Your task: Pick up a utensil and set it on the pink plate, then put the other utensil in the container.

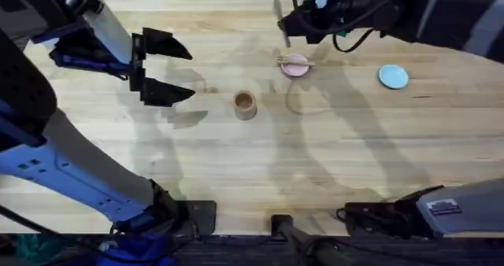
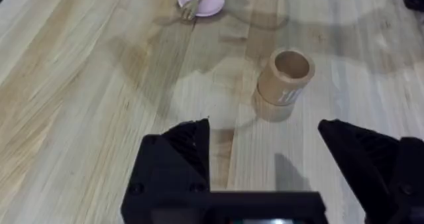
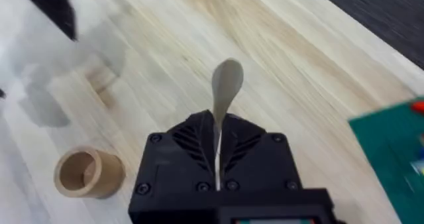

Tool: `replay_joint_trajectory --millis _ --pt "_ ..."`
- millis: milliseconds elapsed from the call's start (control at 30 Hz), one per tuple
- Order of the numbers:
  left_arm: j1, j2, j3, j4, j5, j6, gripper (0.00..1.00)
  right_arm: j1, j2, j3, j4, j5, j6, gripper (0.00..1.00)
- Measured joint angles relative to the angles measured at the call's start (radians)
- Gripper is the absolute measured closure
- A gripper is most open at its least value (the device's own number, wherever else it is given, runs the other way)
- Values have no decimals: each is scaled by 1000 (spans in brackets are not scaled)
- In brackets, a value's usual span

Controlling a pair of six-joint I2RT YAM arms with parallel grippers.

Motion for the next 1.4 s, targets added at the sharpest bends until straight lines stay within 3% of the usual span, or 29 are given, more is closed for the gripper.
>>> replay_joint_trajectory --millis 200,500,667,800,1100,1400 --pt "-47 0 0 12 -24 0 7 0 56 0 107 -131 -4 967" --pt "-51 0 0 23 -41 0 7 2 62 -21 182 -252 -73 966" --pt "-51 0 0 23 -42 0 7 -22 62 -113 298 -349 -86 966" --pt "-51 0 0 23 -42 0 8 -39 62 -208 495 -432 -76 966" --pt "-51 0 0 23 -42 0 7 -38 62 -348 861 -488 41 966" --pt "-51 0 0 23 -42 0 7 27 62 -410 922 -493 103 966"
